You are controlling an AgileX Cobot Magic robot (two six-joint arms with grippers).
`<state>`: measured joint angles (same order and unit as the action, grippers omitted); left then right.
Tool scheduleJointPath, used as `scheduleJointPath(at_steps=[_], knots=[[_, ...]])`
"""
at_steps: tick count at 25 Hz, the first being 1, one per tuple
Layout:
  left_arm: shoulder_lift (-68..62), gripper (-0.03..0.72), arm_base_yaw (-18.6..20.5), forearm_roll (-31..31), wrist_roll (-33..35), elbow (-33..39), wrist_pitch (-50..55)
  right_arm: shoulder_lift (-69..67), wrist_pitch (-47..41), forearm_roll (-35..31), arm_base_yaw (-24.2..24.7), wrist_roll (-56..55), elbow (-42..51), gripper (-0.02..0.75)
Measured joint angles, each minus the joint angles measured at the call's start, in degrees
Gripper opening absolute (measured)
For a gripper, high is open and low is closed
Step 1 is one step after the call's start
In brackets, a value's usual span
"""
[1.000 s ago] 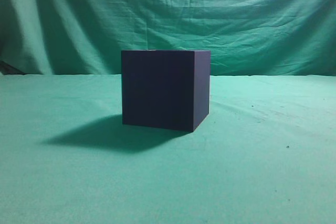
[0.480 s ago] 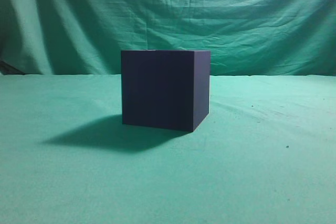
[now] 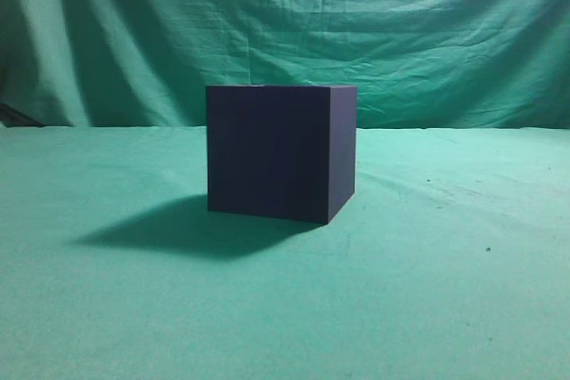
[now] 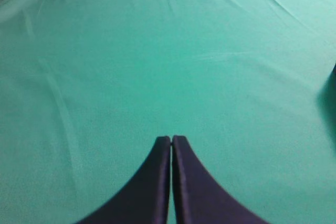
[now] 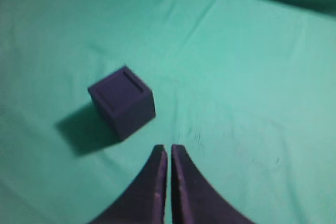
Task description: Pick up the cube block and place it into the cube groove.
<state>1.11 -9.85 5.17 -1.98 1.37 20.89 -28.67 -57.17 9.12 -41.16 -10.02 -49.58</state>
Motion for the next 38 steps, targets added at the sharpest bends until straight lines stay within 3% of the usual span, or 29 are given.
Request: scheduleJointPath(at_steps=[4,11,18,25,38], knots=[[0.0,0.0,0.0,0.0,0.0,0.0,0.0,3.32,10.94,-1.0,7.29,3.99,5.6,0.0],[0.0,0.0,0.0,0.0,0.0,0.0,0.0,14.43,30.98,-3.8,26.28,4.5,25.28,0.0],[0.0,0.0,0.0,0.0,0.0,0.0,0.0,26.8,36.64,-5.66,39.17,4.5,41.97,0.0],[0.0,0.0,0.0,0.0,0.0,0.0,0.0,29.23,37.42,-6.29,40.64,4.5,50.98,0.0],[0.0,0.0,0.0,0.0,0.0,0.0,0.0,29.23,35.44,-7.26,40.82,4.5,51.1,0.047]])
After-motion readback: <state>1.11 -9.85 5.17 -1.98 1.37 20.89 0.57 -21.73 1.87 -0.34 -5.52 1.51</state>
